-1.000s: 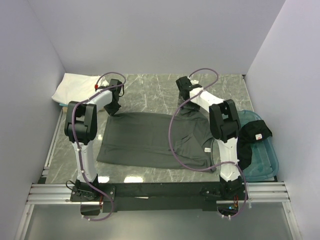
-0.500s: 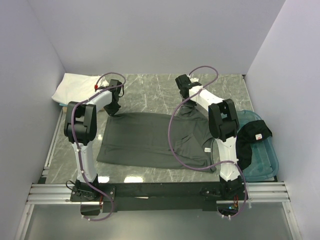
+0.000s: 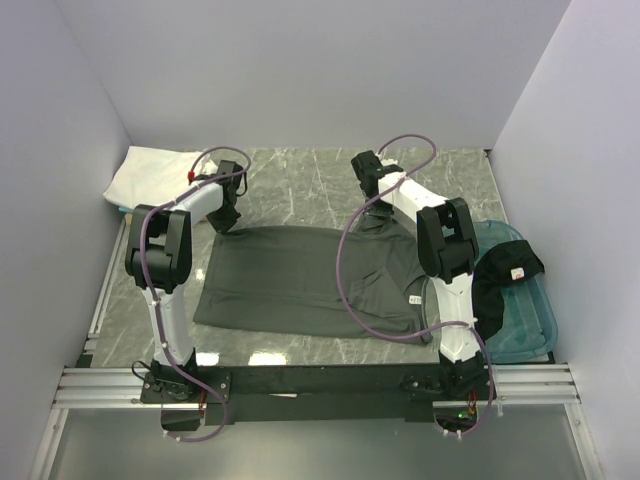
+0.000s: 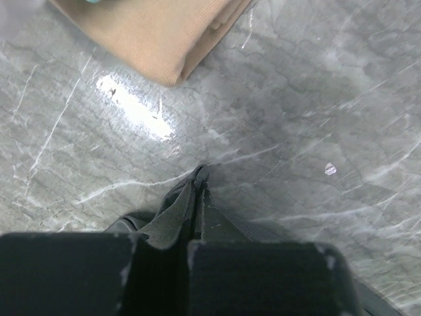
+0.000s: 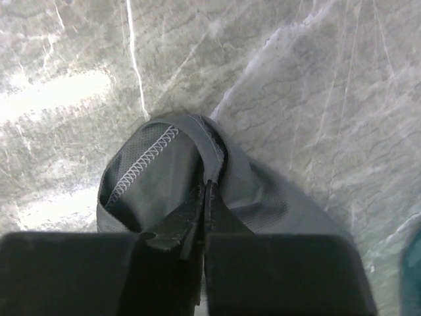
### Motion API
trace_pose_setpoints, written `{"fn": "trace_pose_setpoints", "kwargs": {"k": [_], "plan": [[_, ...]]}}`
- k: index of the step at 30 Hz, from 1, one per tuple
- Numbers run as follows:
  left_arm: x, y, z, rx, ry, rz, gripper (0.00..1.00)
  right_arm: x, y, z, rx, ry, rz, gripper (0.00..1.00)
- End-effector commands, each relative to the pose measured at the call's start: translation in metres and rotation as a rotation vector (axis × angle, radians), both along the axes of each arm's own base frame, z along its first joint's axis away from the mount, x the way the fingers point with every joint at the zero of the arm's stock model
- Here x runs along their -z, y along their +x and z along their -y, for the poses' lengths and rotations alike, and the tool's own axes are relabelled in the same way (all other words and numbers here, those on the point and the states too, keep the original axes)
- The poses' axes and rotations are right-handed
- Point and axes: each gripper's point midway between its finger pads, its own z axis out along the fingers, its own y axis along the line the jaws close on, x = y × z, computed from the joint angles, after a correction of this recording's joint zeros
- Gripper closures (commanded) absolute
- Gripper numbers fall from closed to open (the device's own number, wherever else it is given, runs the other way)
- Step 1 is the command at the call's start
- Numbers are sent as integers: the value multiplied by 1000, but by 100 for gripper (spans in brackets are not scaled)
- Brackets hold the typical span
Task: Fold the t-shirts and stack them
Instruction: Fold the tshirt
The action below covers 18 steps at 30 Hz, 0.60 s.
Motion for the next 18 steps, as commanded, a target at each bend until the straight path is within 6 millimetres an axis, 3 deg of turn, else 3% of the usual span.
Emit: {"fn": "trace_pose_setpoints", "kwargs": {"k": [1,2,4,5,7,9,10,11,15,18], "plan": [[-25,5,0,2,-13,63,99,2,-4,6,21,0,-4,100],[-25,5,0,2,-13,63,99,-11,0,4,17,17,35,100],[-29,4,0,-2,-15,74,99,-17,-4,6,16,22,49,100],[-31,4,0,-1,-17,78,99,-33,-2,5,15,33,90,100],[-36,2,1,1,-24,95,99,-38,-11,9,15,36,100,100],[-38,-1,0,-1,-29,100,99,-59,-15,9,15,59,155,100],[-44,-1,0,-2,-33,117,99,-53,-25,12,15,54,139,100],[-45,-3,1,-3,-35,122,99,-66,-28,12,16,71,174,100],[-51,-11,0,-5,-44,141,99,-67,-56,17,11,77,180,100],[-56,-14,2,4,-58,161,99,-78,-63,17,4,102,210,100]]}}
